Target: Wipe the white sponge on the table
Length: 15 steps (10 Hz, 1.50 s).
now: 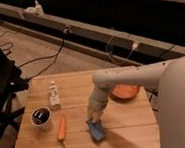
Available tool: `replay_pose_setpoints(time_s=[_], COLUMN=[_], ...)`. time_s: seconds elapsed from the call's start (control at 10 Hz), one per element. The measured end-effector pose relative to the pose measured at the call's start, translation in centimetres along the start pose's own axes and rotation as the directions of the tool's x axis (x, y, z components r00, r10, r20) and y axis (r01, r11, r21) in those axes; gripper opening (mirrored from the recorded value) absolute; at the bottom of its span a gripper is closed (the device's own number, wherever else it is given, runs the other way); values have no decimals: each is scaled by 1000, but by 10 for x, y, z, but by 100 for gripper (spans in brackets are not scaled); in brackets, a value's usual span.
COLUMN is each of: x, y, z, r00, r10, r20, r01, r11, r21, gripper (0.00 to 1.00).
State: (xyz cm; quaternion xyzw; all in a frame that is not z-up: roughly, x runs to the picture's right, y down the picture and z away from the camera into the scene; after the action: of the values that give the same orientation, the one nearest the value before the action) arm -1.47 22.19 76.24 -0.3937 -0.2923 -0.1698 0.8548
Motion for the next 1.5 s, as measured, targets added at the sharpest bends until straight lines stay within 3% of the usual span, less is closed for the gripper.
replay_pose_setpoints(time_s=[0.2, 0.4, 0.6, 0.9, 1.2, 1.4, 1.5], x=[10, 36, 91, 140, 136, 118, 96], y=[29, 53, 75, 58, 13, -9, -22], z=[8, 8, -6, -21, -20, -17, -13], r00=[998, 990, 968, 947, 956, 970, 981], r10=[51, 139, 248, 301, 263, 214, 166], r20=[22, 13, -48, -113, -127, -115, -96], r01=[-51, -139, -249, -304, -266, -216, -167], r11=[998, 990, 968, 953, 964, 976, 986], r21=[-21, -25, -17, -10, -10, -10, -9], gripper=[0, 0, 0, 0, 0, 0, 0])
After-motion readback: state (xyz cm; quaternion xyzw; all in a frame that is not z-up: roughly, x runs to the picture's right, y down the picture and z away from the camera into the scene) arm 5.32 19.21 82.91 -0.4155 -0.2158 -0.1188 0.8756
